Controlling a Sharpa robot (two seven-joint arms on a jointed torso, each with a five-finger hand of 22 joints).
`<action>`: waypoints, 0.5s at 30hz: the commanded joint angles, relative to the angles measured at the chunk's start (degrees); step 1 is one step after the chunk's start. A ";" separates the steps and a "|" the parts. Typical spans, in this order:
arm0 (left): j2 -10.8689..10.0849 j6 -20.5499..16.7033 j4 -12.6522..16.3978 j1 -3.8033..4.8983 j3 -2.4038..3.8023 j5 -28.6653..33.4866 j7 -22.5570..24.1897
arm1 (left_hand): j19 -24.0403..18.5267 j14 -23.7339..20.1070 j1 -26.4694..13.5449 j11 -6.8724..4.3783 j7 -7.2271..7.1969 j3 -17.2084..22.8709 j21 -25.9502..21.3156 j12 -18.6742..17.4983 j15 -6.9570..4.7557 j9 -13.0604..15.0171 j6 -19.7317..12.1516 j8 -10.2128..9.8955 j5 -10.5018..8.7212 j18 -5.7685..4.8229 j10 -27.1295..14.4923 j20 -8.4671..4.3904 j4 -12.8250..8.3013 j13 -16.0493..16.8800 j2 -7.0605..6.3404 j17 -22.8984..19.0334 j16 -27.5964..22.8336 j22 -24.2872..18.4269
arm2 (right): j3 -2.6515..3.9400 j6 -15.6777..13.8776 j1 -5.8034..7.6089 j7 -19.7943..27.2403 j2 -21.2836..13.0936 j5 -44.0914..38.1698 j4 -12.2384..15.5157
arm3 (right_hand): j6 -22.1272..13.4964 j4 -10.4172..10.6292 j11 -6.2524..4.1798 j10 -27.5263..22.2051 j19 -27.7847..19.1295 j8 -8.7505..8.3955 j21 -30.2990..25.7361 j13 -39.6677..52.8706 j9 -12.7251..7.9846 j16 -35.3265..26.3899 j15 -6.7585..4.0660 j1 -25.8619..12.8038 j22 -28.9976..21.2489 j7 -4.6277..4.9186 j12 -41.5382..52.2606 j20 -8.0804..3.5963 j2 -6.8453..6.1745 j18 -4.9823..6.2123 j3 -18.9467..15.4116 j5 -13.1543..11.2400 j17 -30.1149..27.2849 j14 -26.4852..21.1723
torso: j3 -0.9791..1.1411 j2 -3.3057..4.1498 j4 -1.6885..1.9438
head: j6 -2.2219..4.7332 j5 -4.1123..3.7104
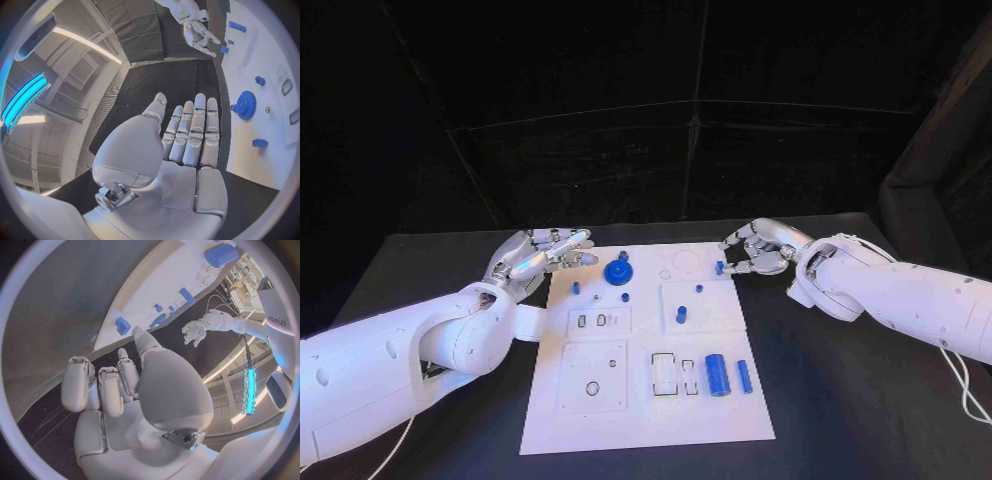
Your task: Assemble the parts on the task board
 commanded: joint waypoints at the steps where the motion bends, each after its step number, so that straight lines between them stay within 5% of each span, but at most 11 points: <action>1: 0.09 0.82 -0.08 0.06 0.05 -0.24 0.32 | 0.39 0.33 0.09 0.10 0.00 0.04 -0.39 -0.39 -0.06 -0.04 0.25 -0.23 -0.03 0.88 0.40 0.11 -0.27 -0.08 0.43 0.07 -0.39 -0.05 | 0.02 2.04 -0.25 0.23 0.22 -0.63 -0.04 | -0.32 0.17 -0.11 -0.32 -0.24 -0.17 0.01 2.44 0.00 -0.08 0.44 -0.41 -0.03 0.02 -0.26 0.38 -0.39 -0.29 -0.60 -0.07 8.66 4.69 | -0.01 0.01 -0.21 | -0.16 0.16; 12: 0.11 1.15 -0.17 0.06 0.05 -0.24 0.17 | 0.39 0.33 0.09 0.10 0.00 0.04 -0.39 -0.39 -0.06 -0.04 0.25 -0.23 -0.03 0.88 0.40 0.11 -0.27 -0.08 0.43 0.07 -0.39 -0.05 | 0.02 2.09 -0.96 -1.57 1.39 -0.52 -1.54 | 0.54 0.52 -0.26 0.00 -0.01 0.56 0.22 2.78 0.24 0.08 0.38 -0.66 0.42 -0.16 0.22 0.40 0.58 -0.36 -0.90 0.58 9.08 4.78 | -0.07 0.01 0.06 | -0.24 -0.07; 15: 0.11 1.15 -0.27 0.06 0.04 -0.24 0.17 | 0.39 0.33 0.09 0.10 0.00 0.04 -0.39 -0.39 -0.06 -0.04 0.25 -0.23 -0.03 0.88 0.40 0.11 -0.27 -0.08 0.43 0.07 -0.39 -0.05 | 0.02 1.62 -1.07 -2.03 1.83 -0.51 -1.88 | 0.85 0.51 -0.32 0.13 0.06 0.79 0.28 2.93 0.28 0.14 0.33 -0.52 0.52 -0.23 0.42 0.37 1.07 -0.38 -0.79 0.62 9.21 4.81 | 0.01 -0.03 -0.14 | -0.34 0.15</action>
